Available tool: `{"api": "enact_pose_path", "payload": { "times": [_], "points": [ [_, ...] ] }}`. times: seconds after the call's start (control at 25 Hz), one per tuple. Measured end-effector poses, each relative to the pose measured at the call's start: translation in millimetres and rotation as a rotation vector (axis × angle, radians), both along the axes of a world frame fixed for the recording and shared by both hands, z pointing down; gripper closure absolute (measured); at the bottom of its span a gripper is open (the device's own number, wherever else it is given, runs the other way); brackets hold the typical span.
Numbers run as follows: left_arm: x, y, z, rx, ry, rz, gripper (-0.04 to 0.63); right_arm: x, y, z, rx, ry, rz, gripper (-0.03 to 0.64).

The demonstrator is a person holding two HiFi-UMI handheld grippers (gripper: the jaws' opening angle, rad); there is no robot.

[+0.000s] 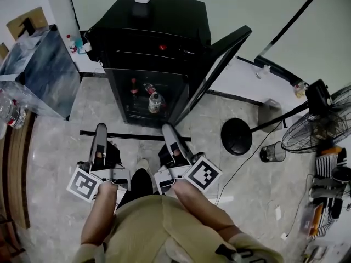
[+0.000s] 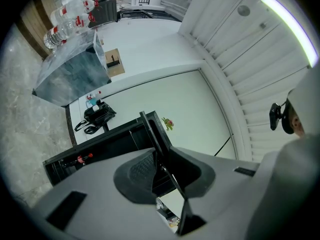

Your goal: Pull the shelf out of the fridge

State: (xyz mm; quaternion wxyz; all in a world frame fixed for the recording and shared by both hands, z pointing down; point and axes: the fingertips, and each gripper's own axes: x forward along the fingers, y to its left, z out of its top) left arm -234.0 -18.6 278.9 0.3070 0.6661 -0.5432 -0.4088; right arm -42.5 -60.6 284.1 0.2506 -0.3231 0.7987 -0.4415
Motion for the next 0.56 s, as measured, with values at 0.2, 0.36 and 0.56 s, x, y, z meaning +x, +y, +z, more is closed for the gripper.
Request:
{"api": "enact_pose_path", "payload": {
  "times": [0.2,0.36,0.56],
  "points": [
    [-1.1,3.5,3.6,-0.017,0.022,-0.004,0.518,-0.2,3.3,-0.1,0.000,0.008,0.000,0.528],
    [-0.5,3.6,0.6,-0.005,0.018,0.002,0.518,0.1,4.7,1.0,-0.002,0.017,0.002,0.528],
    [-2.2,0.2,0.5,-0.008,0.015,0.012,0.518,-2.8,1.7,0.8,0.004,0.021,0.000,0.526]
  ]
}}
